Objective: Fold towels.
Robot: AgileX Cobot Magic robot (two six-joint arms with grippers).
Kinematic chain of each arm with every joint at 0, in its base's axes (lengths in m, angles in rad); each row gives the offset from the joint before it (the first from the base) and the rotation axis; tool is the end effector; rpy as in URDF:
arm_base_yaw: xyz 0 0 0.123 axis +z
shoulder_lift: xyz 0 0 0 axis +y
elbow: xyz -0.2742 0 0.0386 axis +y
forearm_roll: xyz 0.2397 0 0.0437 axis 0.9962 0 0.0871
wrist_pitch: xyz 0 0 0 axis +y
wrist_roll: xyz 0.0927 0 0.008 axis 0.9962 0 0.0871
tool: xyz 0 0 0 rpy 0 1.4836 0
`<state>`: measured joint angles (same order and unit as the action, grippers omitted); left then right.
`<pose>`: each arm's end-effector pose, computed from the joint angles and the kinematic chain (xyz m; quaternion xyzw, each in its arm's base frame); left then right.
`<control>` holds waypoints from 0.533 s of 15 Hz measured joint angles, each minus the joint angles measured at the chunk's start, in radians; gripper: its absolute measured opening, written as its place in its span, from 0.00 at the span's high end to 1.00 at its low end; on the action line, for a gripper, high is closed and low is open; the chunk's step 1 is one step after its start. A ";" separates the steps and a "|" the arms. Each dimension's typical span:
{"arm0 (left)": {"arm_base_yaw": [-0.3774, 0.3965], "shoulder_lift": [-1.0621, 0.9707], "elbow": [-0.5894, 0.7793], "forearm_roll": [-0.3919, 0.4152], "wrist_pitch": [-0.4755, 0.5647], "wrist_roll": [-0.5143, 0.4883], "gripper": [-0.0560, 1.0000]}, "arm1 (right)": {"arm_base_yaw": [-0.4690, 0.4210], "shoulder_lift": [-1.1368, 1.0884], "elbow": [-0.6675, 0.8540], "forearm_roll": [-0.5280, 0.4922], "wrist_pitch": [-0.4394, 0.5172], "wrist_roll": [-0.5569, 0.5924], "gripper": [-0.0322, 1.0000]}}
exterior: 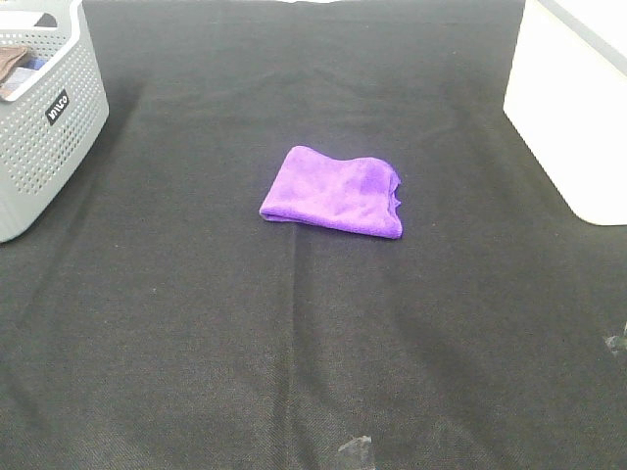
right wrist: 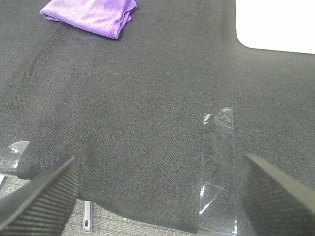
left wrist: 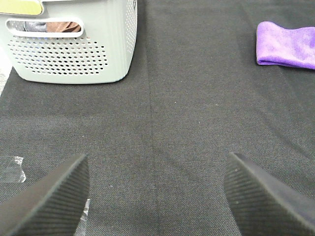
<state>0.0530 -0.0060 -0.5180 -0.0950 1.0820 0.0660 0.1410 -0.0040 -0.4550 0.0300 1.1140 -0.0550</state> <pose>-0.0057 -0.0081 0.2757 0.0084 0.8515 -0.0163 0.5240 -0.0008 0.0024 0.2558 -0.0865 0.8725 0.0356 0.4796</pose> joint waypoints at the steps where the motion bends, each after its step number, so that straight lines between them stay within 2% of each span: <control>1: 0.000 0.000 0.000 0.000 0.000 0.000 0.28 | -0.014 0.000 0.000 0.000 0.000 0.000 0.16; 2: 0.000 0.000 0.000 0.000 0.000 0.000 0.28 | -0.014 0.000 0.000 0.000 0.000 0.000 0.16; 3: 0.000 0.000 0.000 0.000 0.000 -0.003 0.28 | -0.104 0.000 0.000 0.000 0.000 0.000 0.16; 8: 0.000 0.000 0.000 0.000 0.000 -0.003 0.28 | -0.122 0.000 0.000 0.000 0.000 0.000 0.16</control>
<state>0.0530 -0.0060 -0.5180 -0.0950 1.0820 0.0630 0.0190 -0.0040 -0.4550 0.0300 1.1140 -0.0550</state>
